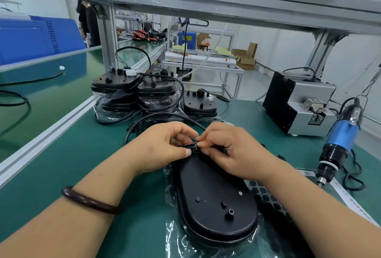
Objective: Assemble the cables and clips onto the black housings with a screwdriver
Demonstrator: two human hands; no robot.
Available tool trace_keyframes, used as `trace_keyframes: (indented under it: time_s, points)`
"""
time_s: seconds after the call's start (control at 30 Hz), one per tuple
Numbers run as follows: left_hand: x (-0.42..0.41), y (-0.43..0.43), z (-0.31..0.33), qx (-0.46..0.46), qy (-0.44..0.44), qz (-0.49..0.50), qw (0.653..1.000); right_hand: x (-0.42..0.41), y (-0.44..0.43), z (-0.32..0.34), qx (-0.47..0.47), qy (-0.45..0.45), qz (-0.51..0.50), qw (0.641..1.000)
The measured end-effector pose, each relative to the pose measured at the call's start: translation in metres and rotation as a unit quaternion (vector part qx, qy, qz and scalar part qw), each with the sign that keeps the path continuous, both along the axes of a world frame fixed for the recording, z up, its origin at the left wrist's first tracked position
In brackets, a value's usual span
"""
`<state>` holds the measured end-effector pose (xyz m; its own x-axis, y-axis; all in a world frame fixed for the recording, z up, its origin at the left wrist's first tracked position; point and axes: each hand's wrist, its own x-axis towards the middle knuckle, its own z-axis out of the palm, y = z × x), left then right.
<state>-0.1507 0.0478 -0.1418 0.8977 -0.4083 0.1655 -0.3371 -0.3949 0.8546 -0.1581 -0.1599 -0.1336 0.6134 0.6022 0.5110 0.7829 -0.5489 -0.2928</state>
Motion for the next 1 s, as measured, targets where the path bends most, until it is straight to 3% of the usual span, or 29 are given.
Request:
trace_keyframes:
  time_s: [0.13,0.37,0.63,1.0]
  points:
    - [0.001,-0.005,-0.001,-0.022,0.027,0.006,0.999,-0.001,0.001,-0.003,0.015,-0.014,-0.008,1.000]
    - [0.014,-0.016,0.012,0.019,0.063,0.007,0.998,0.002,0.004,-0.006,0.029,-0.059,-0.027,0.997]
    - [0.017,-0.013,0.017,0.038,0.067,-0.013,0.997,0.004,0.004,-0.008,0.055,-0.080,-0.017,0.995]
    - [0.014,-0.020,0.020,0.081,0.028,0.059,0.995,0.005,0.009,-0.006,0.047,-0.108,-0.018,0.993]
